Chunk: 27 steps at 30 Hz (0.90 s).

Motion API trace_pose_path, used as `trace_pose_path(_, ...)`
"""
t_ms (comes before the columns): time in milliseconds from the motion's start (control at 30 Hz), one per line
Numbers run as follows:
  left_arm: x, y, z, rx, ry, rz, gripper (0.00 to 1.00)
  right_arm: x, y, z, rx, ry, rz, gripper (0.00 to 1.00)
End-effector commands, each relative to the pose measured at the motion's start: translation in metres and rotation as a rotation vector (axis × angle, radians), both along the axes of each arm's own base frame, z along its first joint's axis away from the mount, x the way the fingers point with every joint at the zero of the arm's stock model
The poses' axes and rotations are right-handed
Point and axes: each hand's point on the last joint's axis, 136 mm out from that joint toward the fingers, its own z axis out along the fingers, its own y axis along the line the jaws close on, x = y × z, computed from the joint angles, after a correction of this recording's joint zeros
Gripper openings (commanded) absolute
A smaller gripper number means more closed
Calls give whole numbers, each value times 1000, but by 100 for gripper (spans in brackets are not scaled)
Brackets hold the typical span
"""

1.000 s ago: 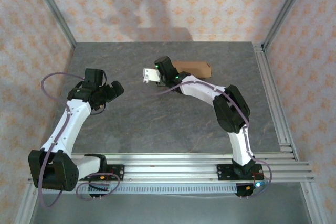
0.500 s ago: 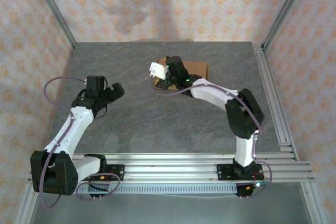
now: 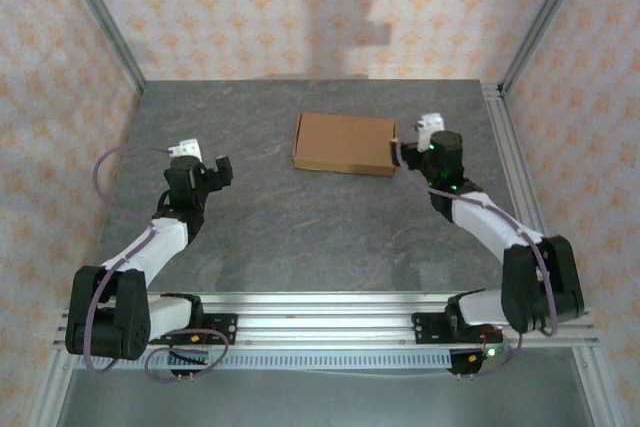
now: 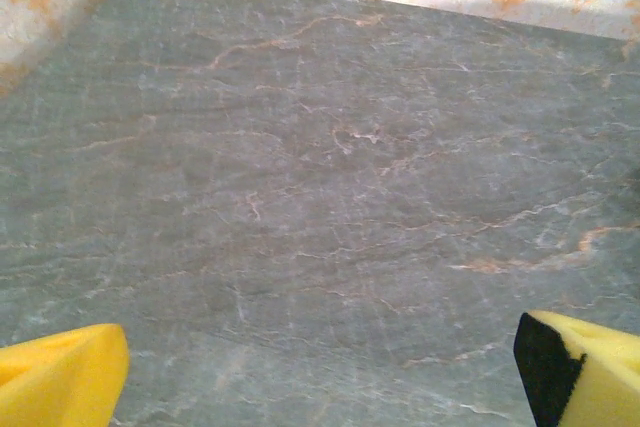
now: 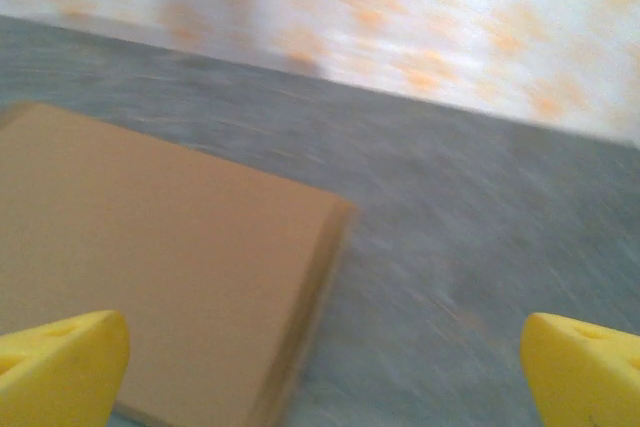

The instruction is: Fold the paper box

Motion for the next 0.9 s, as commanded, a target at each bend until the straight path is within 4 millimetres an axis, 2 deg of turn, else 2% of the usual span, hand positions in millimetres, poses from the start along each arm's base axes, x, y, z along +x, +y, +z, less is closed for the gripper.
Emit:
trace_pose_path(0,8,12,18,97,-84,14,100,-8,-43,-5,118,-71,-188,100)
trace_pose_path(133,3,12,19,96,-115,-7,100,-12,-64,-48,108,-22,-257,100)
trace_pose_path(200,0,7,19,77,-126,-29,100,-12,-67,-61,127,-40,-258,100)
trace_pose_path(333,-6,4,-1,59,-100,-43,100,-13,-63,-80,145,-107,-217,100)
trace_pose_path(433,-5,6,-13,58,-86,-38,100,-16,-61,-82,147,-87,-198,100)
trace_pose_path(567,16,-7,-26,27,-70,-105,100,-11,-56,-84,142,-62,-162,100)
trace_pose_path(633,27,-10,-40,25,-14,-126,100,-9,-55,-85,141,-57,-162,100)
trace_pose_path(867,26,-8,-42,75,11,-72,100,-7,-68,-87,139,-40,-240,100)
